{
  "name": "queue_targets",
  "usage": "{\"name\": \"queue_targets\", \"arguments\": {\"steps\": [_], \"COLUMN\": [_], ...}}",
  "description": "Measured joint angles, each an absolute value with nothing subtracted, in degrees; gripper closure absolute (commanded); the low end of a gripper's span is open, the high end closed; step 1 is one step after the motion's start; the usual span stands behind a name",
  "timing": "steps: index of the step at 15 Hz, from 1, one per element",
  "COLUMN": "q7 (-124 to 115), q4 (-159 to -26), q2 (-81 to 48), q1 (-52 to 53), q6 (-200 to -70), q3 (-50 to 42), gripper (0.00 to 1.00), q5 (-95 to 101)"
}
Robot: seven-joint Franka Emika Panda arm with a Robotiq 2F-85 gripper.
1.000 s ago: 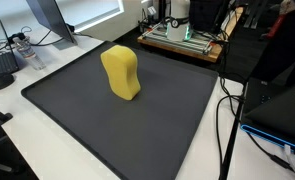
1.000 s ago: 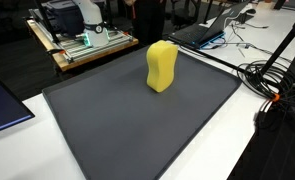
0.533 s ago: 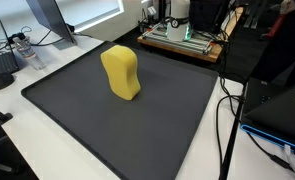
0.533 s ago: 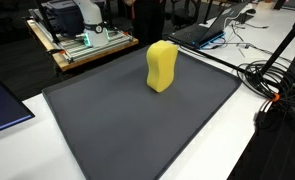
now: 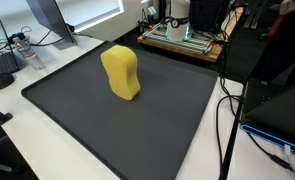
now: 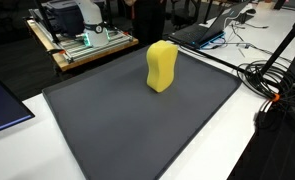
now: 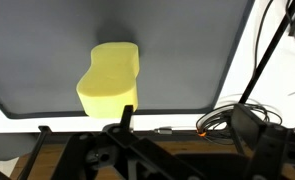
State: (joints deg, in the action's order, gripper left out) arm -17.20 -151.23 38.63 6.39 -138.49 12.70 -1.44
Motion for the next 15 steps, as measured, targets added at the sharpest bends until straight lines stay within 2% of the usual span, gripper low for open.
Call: {"name": "queue_targets", "arguments": {"steps": [4,8,15], "q7": [-13.2,-7.0,-7.1], "q4": [-157.6,-158.3,-158.3], "q2": [38.4,37.4,37.2], "q1": [7.3,10.6,10.2], "q6": [-149.1,-152.1,-152.0], "q3": [7.3,-0.1,1.1], "gripper": [0.00,0.00,0.00], "q5": [-5.6,-11.4,-11.5]}}
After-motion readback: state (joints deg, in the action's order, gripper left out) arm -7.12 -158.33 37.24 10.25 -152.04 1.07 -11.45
